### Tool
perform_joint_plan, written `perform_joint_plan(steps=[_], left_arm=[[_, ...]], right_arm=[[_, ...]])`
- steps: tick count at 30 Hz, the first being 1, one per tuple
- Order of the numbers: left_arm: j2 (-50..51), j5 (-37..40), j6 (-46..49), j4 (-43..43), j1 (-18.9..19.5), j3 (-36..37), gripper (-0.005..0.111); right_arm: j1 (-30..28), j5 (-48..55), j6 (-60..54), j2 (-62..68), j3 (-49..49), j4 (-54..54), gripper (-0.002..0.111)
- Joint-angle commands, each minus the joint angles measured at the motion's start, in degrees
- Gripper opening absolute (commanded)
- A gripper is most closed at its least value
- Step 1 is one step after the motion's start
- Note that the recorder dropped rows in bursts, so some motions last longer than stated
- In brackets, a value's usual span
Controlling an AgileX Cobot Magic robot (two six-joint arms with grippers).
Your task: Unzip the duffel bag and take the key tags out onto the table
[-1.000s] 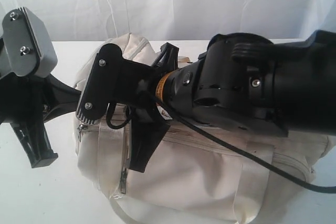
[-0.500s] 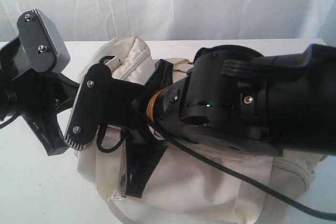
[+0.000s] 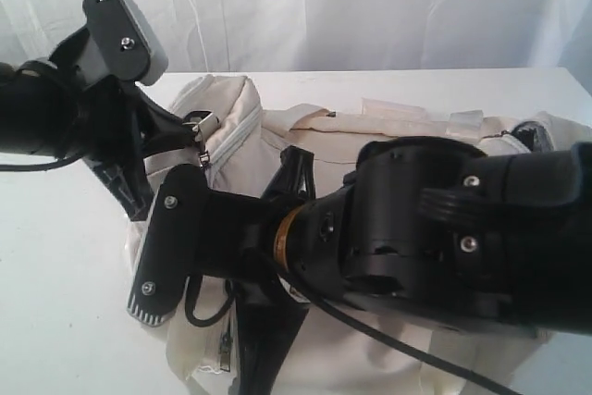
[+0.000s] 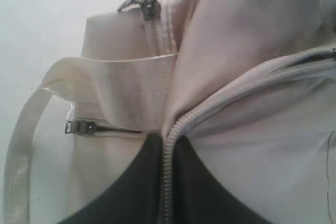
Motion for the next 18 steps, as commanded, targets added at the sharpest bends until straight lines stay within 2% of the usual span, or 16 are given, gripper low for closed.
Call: perform_joint_plan(steps=[1, 9, 13, 15, 16, 18], left_arm=[[3.41, -4.95, 0.1, -0.86, 0.16, -4.1, 0.0], [12.65, -11.22, 3.79, -0.4, 0.16, -11.83, 0.0], [19.31, -21.41, 4.69, -0.4, 0.16, -16.44, 0.0], [21.23, -22.62, 4.69, -0.55, 0.16, -17.92, 0.001], [21.48, -22.62, 4.69, -0.67, 0.16, -18.36, 0.004], [21.52, -22.62, 4.99, -0.99, 0.16, -18.47, 0.025]], right_arm=[[0.73, 2.78, 1.52, -2.67, 3.18, 3.26, 0.0], [0.73, 2.44, 2.76, -6.46, 5.98, 6.81, 0.0], [0.73, 2.21, 2.76, -6.62, 5.98, 9.23, 0.0], [0.73, 2.6, 2.76, -6.62, 5.98, 9.99, 0.0], [0.73, 2.6, 2.76, -6.62, 5.98, 10.23, 0.0], [0.73, 2.6, 3.45, -6.62, 5.98, 10.35, 0.0]])
